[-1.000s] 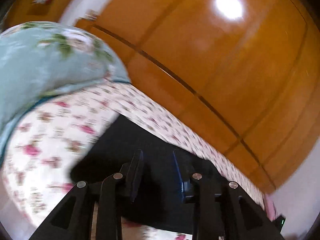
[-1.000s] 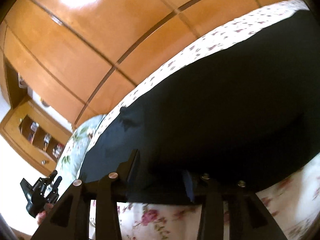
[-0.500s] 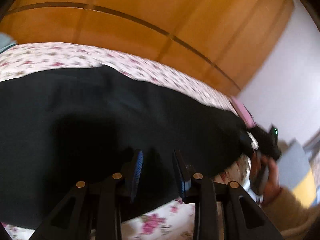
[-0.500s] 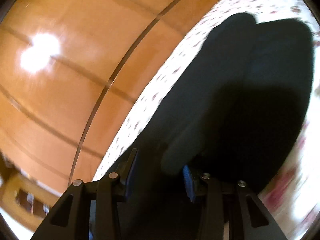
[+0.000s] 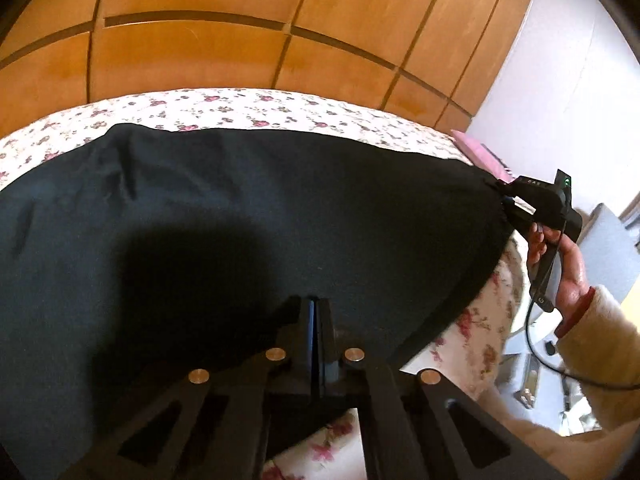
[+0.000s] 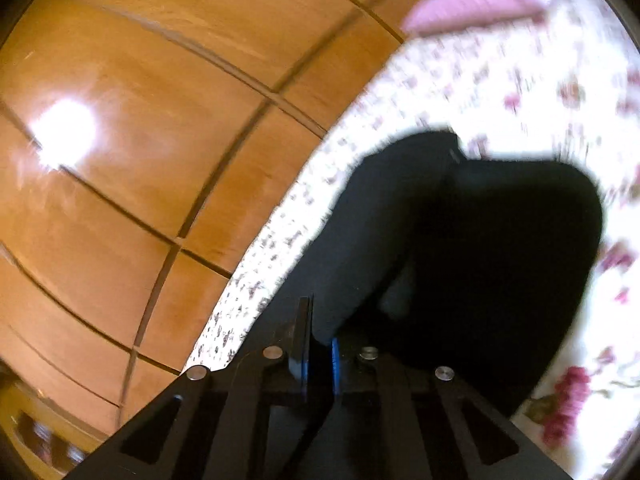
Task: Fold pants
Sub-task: 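Lay the trousers flat with the left gripper while the right gripper smooths the hems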
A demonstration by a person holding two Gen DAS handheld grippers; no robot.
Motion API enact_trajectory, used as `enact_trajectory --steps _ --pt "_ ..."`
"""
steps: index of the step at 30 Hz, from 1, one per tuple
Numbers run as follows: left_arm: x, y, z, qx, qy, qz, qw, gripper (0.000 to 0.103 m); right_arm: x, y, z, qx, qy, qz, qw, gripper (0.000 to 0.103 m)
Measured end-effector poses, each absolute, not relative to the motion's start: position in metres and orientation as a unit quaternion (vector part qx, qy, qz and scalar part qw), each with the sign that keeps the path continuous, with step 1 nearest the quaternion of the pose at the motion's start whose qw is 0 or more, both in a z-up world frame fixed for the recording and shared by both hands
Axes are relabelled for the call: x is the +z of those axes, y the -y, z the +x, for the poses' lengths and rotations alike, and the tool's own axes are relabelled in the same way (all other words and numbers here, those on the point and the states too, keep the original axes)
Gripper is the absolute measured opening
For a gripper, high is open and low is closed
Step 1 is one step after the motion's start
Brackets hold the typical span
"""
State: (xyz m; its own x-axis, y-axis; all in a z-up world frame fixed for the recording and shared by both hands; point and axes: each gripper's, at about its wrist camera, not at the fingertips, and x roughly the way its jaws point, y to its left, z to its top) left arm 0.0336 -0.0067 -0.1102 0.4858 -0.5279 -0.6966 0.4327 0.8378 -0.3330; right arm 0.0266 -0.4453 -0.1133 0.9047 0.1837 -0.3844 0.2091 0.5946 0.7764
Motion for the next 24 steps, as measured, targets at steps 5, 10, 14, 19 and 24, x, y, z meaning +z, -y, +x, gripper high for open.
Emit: enact_trajectory --steps 5,10,14,19,24 --pt "-0.103 0.001 0.016 -0.303 -0.417 -0.058 0.855 0.000 -0.101 0.452 -0.010 -0.011 -0.219 0.441 0.870 0.008" --pt "-0.110 0.001 0.013 -0.301 -0.426 -0.061 0.851 0.000 -0.144 0.461 -0.001 -0.034 -0.281 0.458 0.842 0.007" --pt "-0.107 -0.007 0.015 -0.303 -0.426 -0.089 0.848 0.007 -0.153 0.468 -0.006 -0.022 -0.258 0.500 0.827 0.011" --pt "-0.102 -0.015 0.020 -0.298 -0.413 -0.116 0.853 0.031 -0.147 0.476 -0.011 -0.025 -0.249 0.510 0.823 0.021" --pt "-0.112 -0.005 0.032 -0.284 -0.434 -0.093 0.850 0.029 -0.148 0.506 -0.022 -0.067 -0.208 0.541 0.812 0.027"
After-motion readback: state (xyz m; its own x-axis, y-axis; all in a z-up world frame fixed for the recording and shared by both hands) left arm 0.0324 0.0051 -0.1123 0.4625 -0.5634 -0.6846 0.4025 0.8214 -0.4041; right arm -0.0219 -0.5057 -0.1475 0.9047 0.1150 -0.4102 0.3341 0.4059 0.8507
